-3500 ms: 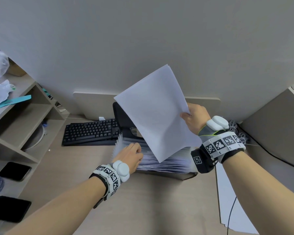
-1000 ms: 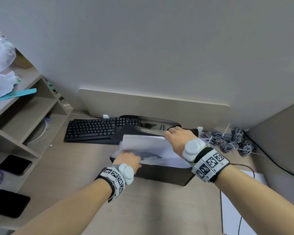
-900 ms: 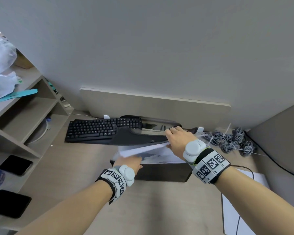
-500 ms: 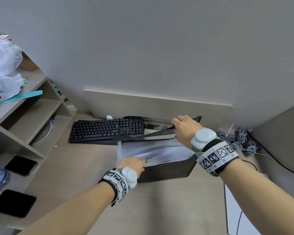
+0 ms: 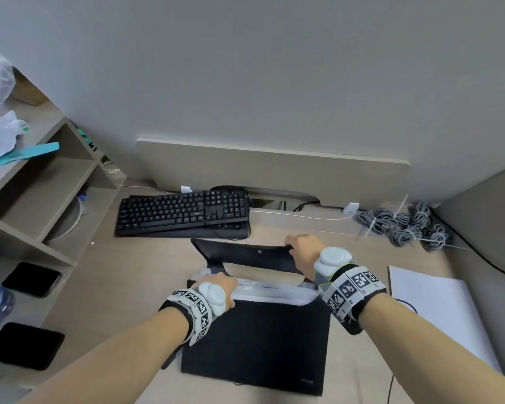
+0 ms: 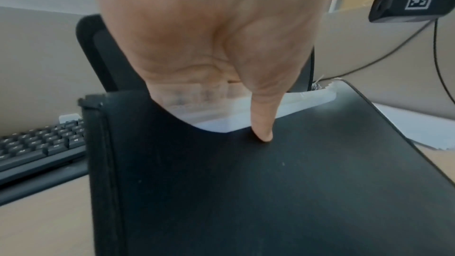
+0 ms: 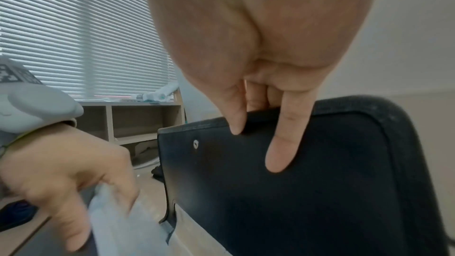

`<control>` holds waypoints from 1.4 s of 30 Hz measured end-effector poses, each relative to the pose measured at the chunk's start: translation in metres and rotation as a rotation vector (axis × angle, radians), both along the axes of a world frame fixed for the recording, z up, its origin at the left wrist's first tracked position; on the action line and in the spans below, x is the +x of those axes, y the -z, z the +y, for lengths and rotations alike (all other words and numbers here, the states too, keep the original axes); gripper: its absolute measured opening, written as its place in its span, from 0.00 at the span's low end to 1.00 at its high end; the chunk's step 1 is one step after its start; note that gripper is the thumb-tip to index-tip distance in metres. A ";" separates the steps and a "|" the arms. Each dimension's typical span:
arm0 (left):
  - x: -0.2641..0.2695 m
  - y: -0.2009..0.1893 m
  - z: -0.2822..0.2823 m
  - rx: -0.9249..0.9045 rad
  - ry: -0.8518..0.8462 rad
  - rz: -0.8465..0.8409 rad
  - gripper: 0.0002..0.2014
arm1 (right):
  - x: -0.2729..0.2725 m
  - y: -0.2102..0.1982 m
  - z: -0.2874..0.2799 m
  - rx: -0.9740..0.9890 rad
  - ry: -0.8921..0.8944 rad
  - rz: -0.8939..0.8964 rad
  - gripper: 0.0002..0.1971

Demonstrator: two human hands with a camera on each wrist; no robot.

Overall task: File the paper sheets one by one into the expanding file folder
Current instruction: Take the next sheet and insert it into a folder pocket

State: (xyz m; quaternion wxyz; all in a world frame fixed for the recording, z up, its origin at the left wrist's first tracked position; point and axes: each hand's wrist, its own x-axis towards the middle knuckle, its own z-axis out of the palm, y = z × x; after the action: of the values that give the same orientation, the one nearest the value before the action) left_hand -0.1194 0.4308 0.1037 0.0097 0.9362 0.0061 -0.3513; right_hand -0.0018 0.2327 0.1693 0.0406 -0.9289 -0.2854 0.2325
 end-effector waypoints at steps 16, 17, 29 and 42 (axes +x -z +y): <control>0.041 0.057 -0.158 -0.292 -0.048 -0.065 0.10 | -0.037 0.094 -0.243 0.107 0.635 0.087 0.14; 0.044 0.058 -0.172 -0.315 -0.069 -0.056 0.10 | -0.039 0.097 -0.259 0.093 0.670 0.104 0.15; 0.095 0.125 -0.363 -0.412 -0.399 0.104 0.19 | -0.058 0.170 -0.449 0.137 0.889 0.183 0.23; 0.099 0.170 -0.378 -0.583 -0.851 0.163 0.27 | -0.058 0.185 -0.446 0.269 0.912 0.189 0.19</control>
State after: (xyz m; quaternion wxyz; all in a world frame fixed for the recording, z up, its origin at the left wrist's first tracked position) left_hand -0.0208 0.0525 -0.0665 0.4113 0.7788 0.2889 -0.3752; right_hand -0.0595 -0.2135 -0.0153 0.2836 -0.9207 0.1281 0.2353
